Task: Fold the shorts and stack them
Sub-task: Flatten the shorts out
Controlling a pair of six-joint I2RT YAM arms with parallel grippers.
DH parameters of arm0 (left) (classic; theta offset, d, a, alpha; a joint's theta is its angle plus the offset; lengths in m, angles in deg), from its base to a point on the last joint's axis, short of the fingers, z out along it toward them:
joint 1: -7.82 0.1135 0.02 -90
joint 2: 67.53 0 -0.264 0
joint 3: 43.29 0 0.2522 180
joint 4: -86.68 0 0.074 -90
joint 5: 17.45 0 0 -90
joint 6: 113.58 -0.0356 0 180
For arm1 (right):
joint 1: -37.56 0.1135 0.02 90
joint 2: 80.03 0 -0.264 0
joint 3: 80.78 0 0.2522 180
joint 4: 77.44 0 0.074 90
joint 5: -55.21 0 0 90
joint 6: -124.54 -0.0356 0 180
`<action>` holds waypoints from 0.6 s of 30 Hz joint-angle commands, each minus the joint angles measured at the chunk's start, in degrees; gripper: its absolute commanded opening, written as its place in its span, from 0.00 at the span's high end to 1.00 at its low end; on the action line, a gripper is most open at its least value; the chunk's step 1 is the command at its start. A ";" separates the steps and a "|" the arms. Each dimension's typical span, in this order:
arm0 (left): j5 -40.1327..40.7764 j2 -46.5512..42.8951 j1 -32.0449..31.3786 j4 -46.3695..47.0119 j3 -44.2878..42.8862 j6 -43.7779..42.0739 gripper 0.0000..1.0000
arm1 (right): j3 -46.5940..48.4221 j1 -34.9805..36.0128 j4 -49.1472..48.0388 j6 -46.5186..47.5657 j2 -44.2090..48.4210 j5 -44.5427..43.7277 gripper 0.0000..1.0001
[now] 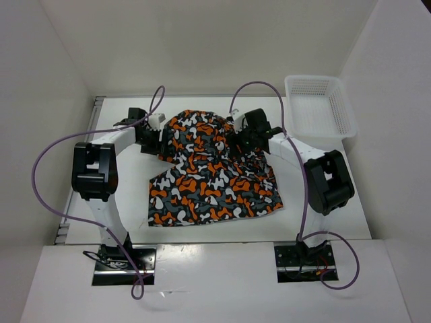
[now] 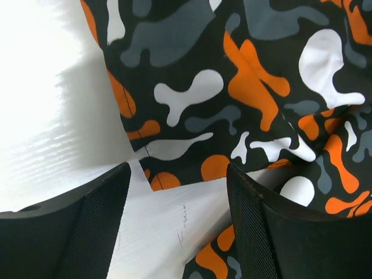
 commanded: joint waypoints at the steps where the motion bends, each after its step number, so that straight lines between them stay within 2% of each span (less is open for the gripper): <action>1: -1.13 2.31 -0.71 2.07 -1.71 -0.27 0.25 | -0.34 0.93 -3.05 -0.73 0.27 0.22 0.30; 5: -1.74 3.55 -0.72 2.08 -1.71 -0.27 0.27 | -1.66 1.54 -3.74 -0.73 -0.35 -1.36 0.33; 9: -1.75 4.77 -1.33 2.08 -1.71 -0.27 0.40 | -2.18 1.54 -4.97 -0.20 -1.49 -2.42 0.40; 10: -1.75 4.78 -1.33 2.08 -1.71 -0.27 0.47 | -2.18 1.54 -4.98 -0.20 -1.49 -2.42 0.43; 13: -2.44 4.78 -1.86 2.08 -1.71 -0.27 0.58 | -1.66 1.54 -4.98 -0.20 -2.11 -2.42 0.60; 15: -3.41 4.78 -1.86 1.47 -1.71 -0.27 0.77 | -1.66 1.54 -5.51 -0.20 -2.11 -3.82 0.76; 16: -3.42 3.56 -1.86 0.94 -1.19 -0.27 0.96 | -0.96 1.54 -5.51 0.49 -2.11 -4.52 0.95; 17: -3.42 3.55 -1.86 0.94 -1.19 -0.27 0.96 | -0.95 1.54 -5.51 0.50 -2.11 -4.53 0.95; 18: -2.81 3.02 -1.86 -0.63 -0.58 -0.27 1.00 | -0.34 1.54 -5.51 0.50 -2.11 -5.14 1.00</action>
